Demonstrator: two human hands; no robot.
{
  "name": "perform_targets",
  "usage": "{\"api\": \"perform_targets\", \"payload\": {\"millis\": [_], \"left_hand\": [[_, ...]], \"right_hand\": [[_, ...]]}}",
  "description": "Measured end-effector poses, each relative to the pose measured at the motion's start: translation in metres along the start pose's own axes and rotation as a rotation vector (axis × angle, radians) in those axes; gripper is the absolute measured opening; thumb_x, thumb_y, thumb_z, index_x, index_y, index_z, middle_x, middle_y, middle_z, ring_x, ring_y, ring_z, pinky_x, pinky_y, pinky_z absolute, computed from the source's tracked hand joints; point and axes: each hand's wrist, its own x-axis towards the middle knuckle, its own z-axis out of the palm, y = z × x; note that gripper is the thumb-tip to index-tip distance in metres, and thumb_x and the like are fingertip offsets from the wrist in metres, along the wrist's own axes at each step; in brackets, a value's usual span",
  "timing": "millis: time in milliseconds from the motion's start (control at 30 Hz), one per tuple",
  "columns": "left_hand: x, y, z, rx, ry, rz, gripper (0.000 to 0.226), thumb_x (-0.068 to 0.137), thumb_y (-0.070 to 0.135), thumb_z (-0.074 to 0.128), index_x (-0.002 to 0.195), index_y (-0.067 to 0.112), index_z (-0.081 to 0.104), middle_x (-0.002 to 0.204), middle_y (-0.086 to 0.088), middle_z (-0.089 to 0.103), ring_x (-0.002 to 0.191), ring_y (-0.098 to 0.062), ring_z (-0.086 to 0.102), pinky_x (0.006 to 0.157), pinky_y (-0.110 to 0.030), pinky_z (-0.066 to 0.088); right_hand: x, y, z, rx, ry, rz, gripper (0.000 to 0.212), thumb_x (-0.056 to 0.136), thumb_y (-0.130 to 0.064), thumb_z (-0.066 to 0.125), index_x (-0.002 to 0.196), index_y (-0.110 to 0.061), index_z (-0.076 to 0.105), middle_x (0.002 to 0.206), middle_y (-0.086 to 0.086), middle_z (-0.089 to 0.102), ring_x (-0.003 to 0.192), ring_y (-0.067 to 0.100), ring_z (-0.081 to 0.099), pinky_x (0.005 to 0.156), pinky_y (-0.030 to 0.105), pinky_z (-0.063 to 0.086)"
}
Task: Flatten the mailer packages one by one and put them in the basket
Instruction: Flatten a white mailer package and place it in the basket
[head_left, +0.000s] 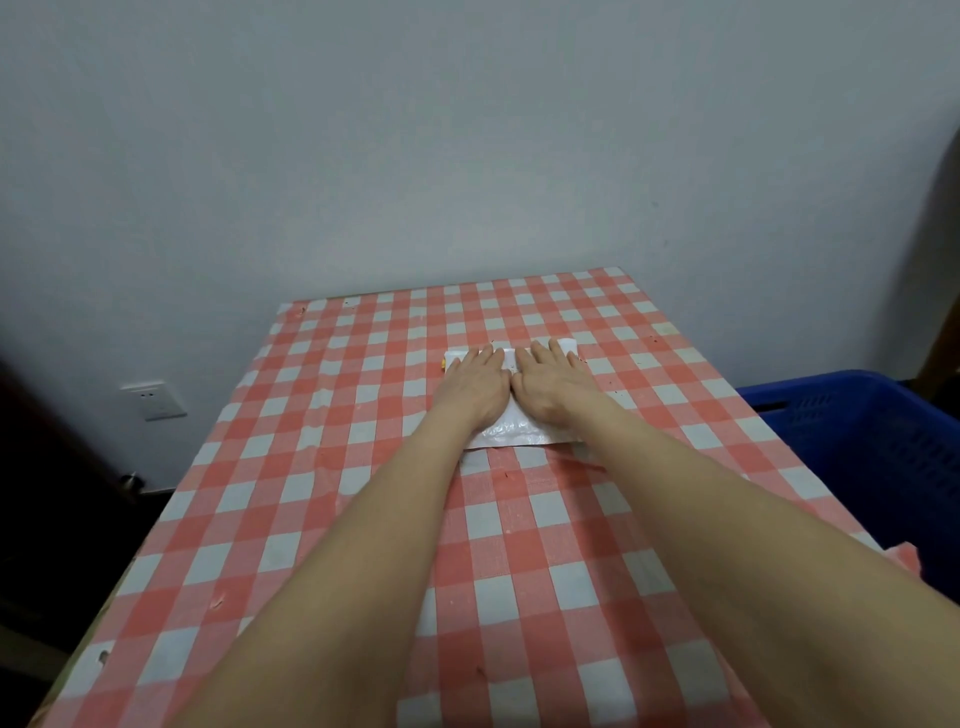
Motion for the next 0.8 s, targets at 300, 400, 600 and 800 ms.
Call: {"api": "perform_targets", "payload": {"millis": [300, 400, 600, 800], "left_hand": [[0.003, -0.001, -0.001, 0.001, -0.033, 0.006, 0.05, 0.104, 0.023, 0.013, 0.152, 0.009, 0.01, 0.16, -0.008, 0.005, 0.148, -0.02, 0.002, 0.12, -0.038, 0.003], [0.004, -0.002, -0.001, 0.0, -0.044, 0.007, 0.05, 0.104, 0.023, 0.013, 0.152, 0.009, 0.009, 0.16, -0.007, 0.004, 0.148, -0.02, 0.002, 0.12, -0.038, 0.003], [0.002, 0.0, -0.001, -0.003, 0.0, 0.012, 0.05, 0.104, 0.022, 0.014, 0.152, 0.01, 0.013, 0.16, -0.007, 0.009, 0.148, -0.02, 0.005, 0.119, -0.039, 0.005], [-0.009, 0.003, -0.006, -0.027, 0.048, 0.01, 0.047, 0.104, 0.023, 0.018, 0.15, 0.011, 0.022, 0.159, -0.007, 0.017, 0.147, -0.021, 0.012, 0.118, -0.038, 0.013]], "right_hand": [[0.002, 0.001, -0.002, 0.006, -0.036, 0.002, 0.057, 0.103, -0.037, 0.009, 0.155, -0.015, 0.0, 0.162, 0.006, -0.007, 0.148, 0.023, -0.012, 0.12, 0.044, -0.004], [0.002, 0.001, -0.002, 0.009, -0.052, 0.003, 0.058, 0.102, -0.038, 0.009, 0.154, -0.015, 0.0, 0.162, 0.005, -0.007, 0.148, 0.023, -0.012, 0.12, 0.044, -0.005], [0.0, 0.001, -0.002, 0.029, -0.033, 0.007, 0.058, 0.102, -0.04, 0.009, 0.155, -0.018, 0.001, 0.162, 0.003, -0.006, 0.148, 0.021, -0.012, 0.12, 0.044, -0.006], [0.0, 0.0, -0.005, 0.056, -0.043, 0.0, 0.058, 0.103, -0.042, 0.014, 0.155, -0.019, 0.004, 0.162, 0.005, -0.003, 0.148, 0.024, -0.01, 0.119, 0.047, -0.005]]}}
